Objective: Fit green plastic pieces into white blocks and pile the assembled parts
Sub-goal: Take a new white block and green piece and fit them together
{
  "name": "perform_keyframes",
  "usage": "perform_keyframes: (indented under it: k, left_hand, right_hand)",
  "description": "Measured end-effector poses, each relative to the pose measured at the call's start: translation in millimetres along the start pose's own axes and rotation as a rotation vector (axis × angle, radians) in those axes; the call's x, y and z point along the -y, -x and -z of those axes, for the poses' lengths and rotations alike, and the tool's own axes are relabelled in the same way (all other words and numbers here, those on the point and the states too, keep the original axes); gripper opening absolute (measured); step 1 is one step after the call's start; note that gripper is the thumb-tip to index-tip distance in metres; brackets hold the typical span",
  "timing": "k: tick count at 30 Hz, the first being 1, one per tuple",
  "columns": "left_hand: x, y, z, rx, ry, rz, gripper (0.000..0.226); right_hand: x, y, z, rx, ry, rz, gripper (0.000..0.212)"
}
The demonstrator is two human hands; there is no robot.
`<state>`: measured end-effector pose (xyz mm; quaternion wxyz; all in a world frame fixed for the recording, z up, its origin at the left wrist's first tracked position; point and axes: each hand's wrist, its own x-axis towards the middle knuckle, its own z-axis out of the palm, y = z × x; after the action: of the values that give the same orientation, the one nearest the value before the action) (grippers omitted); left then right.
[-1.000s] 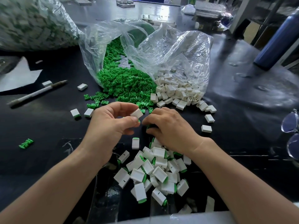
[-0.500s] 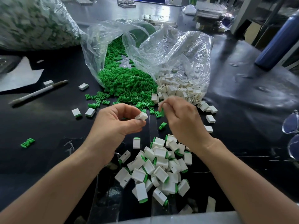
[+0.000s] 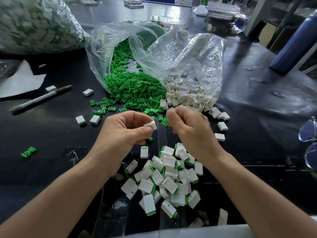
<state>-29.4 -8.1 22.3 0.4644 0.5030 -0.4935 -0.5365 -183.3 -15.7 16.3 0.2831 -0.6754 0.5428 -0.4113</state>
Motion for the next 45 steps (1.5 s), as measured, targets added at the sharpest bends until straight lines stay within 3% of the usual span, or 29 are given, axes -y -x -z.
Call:
perform_keyframes:
  k: [8, 14, 24, 30, 33, 45]
  left_hand:
    - [-0.8, 0.3, -0.3, 0.000, -0.010, 0.001, 0.027]
    - [-2.4, 1.6, 0.6, 0.029, 0.002, 0.000, 0.017]
    - [-3.3, 4.0, -0.7, 0.072, -0.027, -0.066, 0.012]
    - [-3.1, 2.5, -0.2, 0.063, -0.064, -0.089, 0.019]
    - [-1.8, 2.7, 1.7, 0.069, -0.079, -0.099, 0.024]
    - [-2.3, 2.9, 0.1, 0.052, -0.063, -0.105, 0.016]
  right_hand:
    - [-4.5, -0.7, -0.3, 0.054, -0.324, -0.081, 0.019]
    - [-0.8, 0.0, -1.5, 0.094, -0.390, -0.059, 0.020]
    - [-2.6, 3.6, -4.2, 0.107, -0.167, -0.006, 0.016]
    - [-2.0, 3.5, -4.5, 0.087, -0.152, 0.049, 0.010]
    - [-1.1, 1.9, -2.0, 0.109, -0.184, 0.031, 0.019]
    - [-0.9, 2.7, -0.2, 0.085, -0.202, 0.091, 0.026]
